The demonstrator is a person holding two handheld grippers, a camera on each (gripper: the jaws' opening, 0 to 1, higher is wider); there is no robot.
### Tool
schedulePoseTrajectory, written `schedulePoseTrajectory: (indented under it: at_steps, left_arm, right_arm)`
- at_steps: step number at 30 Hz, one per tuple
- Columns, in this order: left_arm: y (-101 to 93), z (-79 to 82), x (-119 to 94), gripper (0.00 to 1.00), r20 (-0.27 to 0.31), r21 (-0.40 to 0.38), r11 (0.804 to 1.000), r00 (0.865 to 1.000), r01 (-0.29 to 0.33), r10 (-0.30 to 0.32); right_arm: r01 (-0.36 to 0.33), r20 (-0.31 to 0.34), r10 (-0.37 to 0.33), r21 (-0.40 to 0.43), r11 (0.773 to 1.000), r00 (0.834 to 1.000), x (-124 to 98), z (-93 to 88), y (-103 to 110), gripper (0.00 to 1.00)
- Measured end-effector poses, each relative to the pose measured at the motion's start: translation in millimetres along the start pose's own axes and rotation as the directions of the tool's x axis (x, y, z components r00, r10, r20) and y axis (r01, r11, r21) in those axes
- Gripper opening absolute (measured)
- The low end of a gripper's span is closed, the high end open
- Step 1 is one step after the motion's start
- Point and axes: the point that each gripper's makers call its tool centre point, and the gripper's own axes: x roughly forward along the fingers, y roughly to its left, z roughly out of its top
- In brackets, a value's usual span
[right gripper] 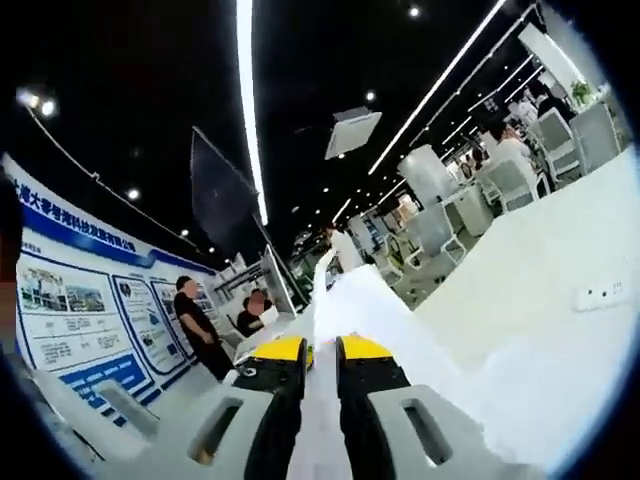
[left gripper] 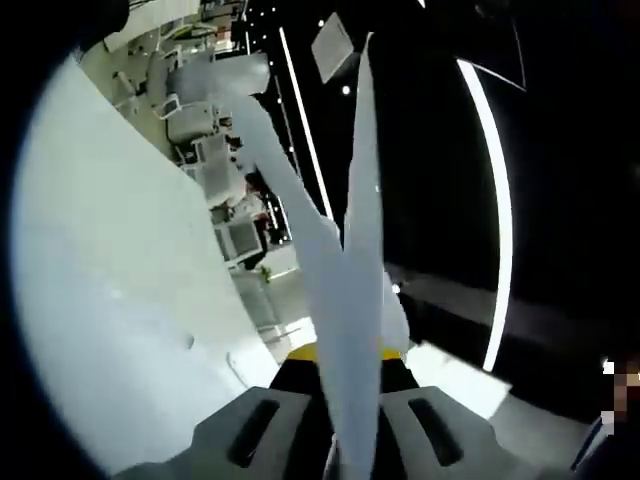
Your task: Organize the stack of printing papers by aligning and flattening the scattered papers on the table
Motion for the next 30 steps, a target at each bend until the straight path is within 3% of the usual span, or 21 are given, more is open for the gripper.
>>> schedulePoseTrajectory:
  at_steps: [2, 10, 13, 17, 18, 22, 30]
  left_arm:
    - [0.4, 1.2, -1.3, 0.06, 0.006, 0.004, 1.000, 1.000, -0.001, 0.001]
    - [-1.5, 2.2, -2.5, 0.06, 0.006, -0.001, 1.000, 1.000, 0.000, 0.000]
    - [-5.7, 2.4, -3.0, 0.06, 0.003, -0.002, 1.000, 1.000, 0.009, -0.009]
    - [-11.5, -1.0, -3.4, 0.06, -0.012, -0.008, 1.000, 1.000, 0.024, -0.024]
    - [-13.5, -2.1, -3.5, 0.06, -0.018, -0.009, 1.000, 0.999, 0.030, -0.030]
    - [-19.7, -5.3, -4.9, 0.06, -0.041, -0.029, 0.998, 0.998, 0.049, -0.050]
    - [-30.0, -11.8, -4.0, 0.06, -0.080, -0.044, 0.996, 0.994, 0.077, -0.081]
  right_arm:
    - [0.027, 0.003, -0.027, -0.020, 0.999, 1.000, -4.6, 5.0, -2.3, 0.15]
    - [0.045, 0.042, -0.043, -0.053, 0.998, 0.998, -18.9, 22.3, -3.6, 0.15]
    - [0.033, 0.023, -0.032, -0.051, 0.998, 0.999, -15.1, 16.7, -4.3, 0.12]
    - [0.000, -0.051, -0.003, -0.056, 0.998, 0.999, -5.4, -2.1, -1.1, 0.12]
    - [0.009, -0.082, -0.017, -0.091, 0.996, 0.996, -2.5, -9.7, -5.3, 0.12]
    - [0.124, -0.084, -0.146, -0.223, 0.967, 0.986, -2.9, -14.7, -37.0, 0.24]
    - [0.133, -0.099, -0.149, -0.157, 0.979, 0.984, -5.3, -22.9, -59.4, 0.26]
